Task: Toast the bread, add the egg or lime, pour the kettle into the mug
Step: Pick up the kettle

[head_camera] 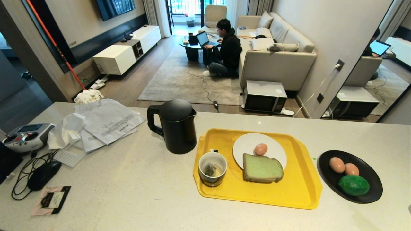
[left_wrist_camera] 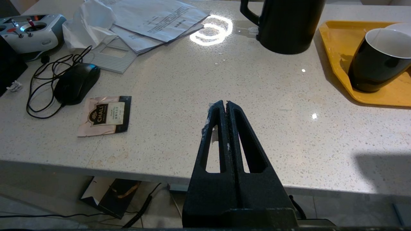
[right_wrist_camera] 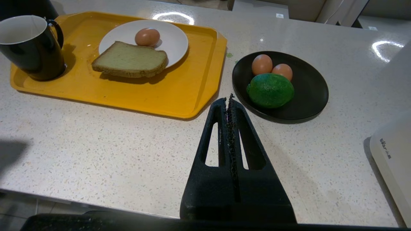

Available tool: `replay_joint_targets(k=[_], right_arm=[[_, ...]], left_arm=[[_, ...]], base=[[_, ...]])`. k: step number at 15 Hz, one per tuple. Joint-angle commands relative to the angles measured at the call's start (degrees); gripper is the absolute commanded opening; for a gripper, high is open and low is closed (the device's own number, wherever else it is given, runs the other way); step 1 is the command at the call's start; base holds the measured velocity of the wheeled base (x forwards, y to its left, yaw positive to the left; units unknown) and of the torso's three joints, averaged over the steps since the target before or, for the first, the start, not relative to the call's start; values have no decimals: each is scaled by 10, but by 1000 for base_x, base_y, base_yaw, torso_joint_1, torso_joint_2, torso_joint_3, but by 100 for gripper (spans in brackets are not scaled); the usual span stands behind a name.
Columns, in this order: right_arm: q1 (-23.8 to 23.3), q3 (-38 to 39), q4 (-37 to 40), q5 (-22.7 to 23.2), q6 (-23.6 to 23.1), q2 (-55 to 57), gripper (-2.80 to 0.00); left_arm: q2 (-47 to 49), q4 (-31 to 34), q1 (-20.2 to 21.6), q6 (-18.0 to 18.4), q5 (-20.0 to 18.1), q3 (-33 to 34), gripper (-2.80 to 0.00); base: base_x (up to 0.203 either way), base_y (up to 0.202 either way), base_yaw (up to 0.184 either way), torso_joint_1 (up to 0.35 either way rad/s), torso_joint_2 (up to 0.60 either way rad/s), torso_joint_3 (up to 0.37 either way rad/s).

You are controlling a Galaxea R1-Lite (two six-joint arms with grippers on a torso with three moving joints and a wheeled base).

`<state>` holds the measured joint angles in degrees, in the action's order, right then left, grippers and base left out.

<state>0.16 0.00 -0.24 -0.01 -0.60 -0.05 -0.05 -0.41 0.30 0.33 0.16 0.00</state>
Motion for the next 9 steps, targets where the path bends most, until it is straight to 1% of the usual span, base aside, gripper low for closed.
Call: replay_joint_targets(k=[1, 9], right_arm=[[0, 1, 0, 0, 0, 0, -280], [0, 1, 0, 0, -1, 0, -280]], left_arm=[[0, 0, 0, 0, 0, 0, -280], [0, 0, 0, 0, 0, 0, -280]], base=[[0, 0, 0, 0, 0, 0], [0, 0, 0, 0, 0, 0]])
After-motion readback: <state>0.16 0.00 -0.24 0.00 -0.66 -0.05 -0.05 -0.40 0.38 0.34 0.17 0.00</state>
